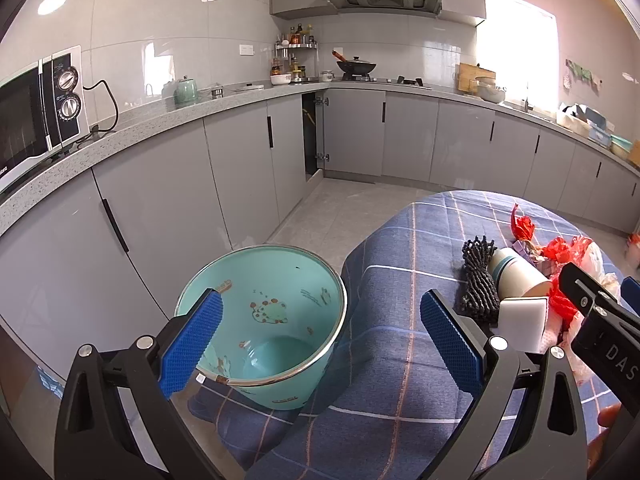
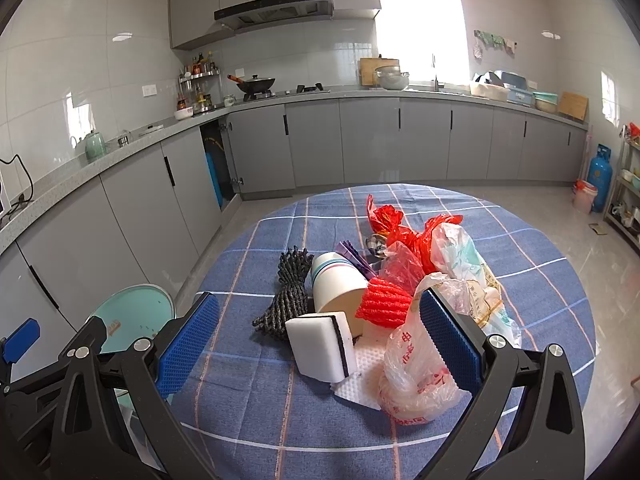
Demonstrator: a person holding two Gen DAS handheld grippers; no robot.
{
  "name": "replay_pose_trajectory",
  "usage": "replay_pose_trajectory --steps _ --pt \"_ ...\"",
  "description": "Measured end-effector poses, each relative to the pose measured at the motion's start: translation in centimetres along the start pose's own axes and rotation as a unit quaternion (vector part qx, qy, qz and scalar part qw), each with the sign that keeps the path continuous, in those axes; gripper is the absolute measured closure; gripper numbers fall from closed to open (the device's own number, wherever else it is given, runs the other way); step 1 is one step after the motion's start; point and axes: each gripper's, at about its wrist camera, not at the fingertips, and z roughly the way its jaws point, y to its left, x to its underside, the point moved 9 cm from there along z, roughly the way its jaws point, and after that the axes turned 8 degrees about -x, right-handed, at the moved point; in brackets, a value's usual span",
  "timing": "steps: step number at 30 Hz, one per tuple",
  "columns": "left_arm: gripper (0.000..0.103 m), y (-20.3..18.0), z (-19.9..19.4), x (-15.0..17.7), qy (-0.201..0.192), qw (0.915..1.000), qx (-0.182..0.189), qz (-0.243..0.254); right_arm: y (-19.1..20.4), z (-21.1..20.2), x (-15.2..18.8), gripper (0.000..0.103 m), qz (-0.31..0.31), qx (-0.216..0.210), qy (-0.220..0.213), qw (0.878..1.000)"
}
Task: Collect trash
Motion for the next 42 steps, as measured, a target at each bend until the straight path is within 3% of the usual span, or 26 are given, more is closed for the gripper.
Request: replay_pose_trajectory --steps 13,20,24,27,31,33,38,42 --pt "0.005 -4.2 0.9 -0.2 0.007 0.9995 0.010 0.029 -4.2 1.1 0.1 0.004 0.003 0.029 0.008 1.000" --pt "0.006 -6.9 1.4 -0.5 0.012 0.9977 0.066 0.008 -12.1 -0.1 0.6 0.005 0.017 0.074 0.007 0.997" --pt "0.006 -9.5 2.6 0.4 0.041 0.9959 0.078 0.019 -16.9 -0.9 1.1 0.005 0.035 0.095 0.006 0.995" --pt "0.006 -11.4 3.0 1.3 0.064 0.9929 0.097 0.026 -18.4 -1.1 1.4 0.005 0.047 0.092 0.010 0.995" --pt "0.006 -13.9 2.5 2.8 0.065 0.9907 0.106 0.055 -17.9 -1.3 2.0 0.006 0.053 0.060 0.014 0.997" --pt "0.006 -15.0 2.4 3.4 0.071 0.9890 0.113 0.064 -16.5 -1.1 2.5 0.009 0.050 0.037 0.017 0.998" --pt "0.006 -16.8 2.1 3.5 0.068 0.9878 0.120 0.073 -15.0 1.1 4.3 0.043 0.062 0.004 0.062 0.996" --pt "0.006 -18.3 2.1 3.5 0.064 0.9859 0.130 0.083 -16.1 1.7 5.8 0.046 0.089 0.000 0.086 0.992"
